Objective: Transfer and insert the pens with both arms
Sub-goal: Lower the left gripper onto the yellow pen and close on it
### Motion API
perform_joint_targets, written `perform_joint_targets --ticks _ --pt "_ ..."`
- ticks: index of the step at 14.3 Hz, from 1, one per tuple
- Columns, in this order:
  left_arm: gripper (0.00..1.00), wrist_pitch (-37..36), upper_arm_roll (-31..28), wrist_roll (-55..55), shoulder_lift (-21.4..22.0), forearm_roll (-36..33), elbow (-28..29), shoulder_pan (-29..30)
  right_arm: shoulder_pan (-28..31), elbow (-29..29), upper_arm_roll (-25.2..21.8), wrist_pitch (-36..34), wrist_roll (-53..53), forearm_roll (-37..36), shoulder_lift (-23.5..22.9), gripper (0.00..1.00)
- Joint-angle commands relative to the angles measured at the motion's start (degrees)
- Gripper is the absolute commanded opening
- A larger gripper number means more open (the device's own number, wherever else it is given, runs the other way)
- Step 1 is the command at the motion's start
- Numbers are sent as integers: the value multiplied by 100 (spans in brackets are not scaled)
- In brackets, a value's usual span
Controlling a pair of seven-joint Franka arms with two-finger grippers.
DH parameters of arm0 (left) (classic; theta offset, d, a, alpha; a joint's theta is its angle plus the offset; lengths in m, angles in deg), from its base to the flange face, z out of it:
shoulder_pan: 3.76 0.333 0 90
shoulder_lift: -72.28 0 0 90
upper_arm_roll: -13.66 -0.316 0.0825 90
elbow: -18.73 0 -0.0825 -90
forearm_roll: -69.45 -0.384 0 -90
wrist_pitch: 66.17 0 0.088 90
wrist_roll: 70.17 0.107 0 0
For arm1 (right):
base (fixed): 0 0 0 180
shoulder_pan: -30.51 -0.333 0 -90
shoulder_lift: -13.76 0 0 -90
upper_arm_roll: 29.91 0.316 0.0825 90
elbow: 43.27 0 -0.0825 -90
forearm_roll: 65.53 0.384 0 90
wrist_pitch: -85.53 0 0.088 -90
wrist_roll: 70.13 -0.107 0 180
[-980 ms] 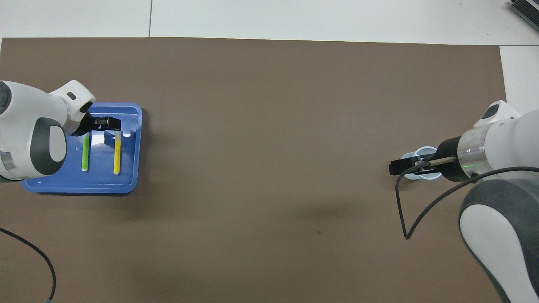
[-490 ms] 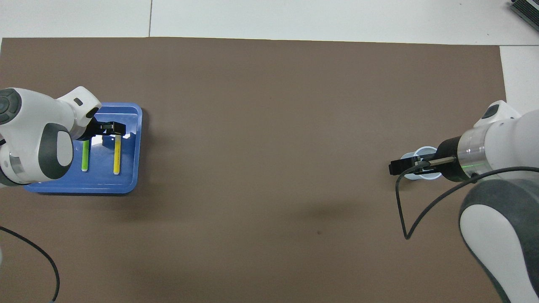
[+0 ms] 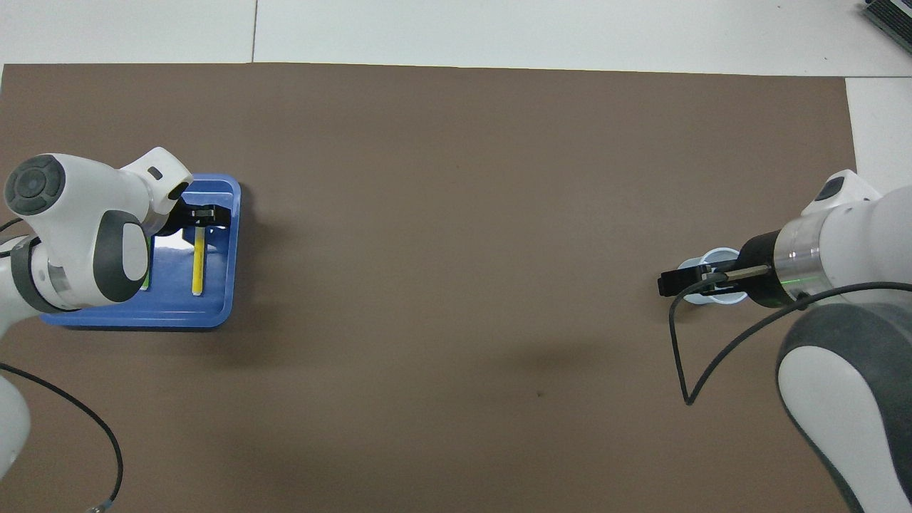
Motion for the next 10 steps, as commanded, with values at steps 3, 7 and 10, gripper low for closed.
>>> perform_joint_targets --ticks 3,7,10 --pt "81 -37 -46 186 20 96 71 -4 63 -93 29 26 140 98 106 100" --pt "80 -283 -64 608 29 87 1 101 36 -93 29 26 131 98 106 100" --pt "68 -283 -64 609 37 87 1 102 28 -93 29 26 122 98 106 100"
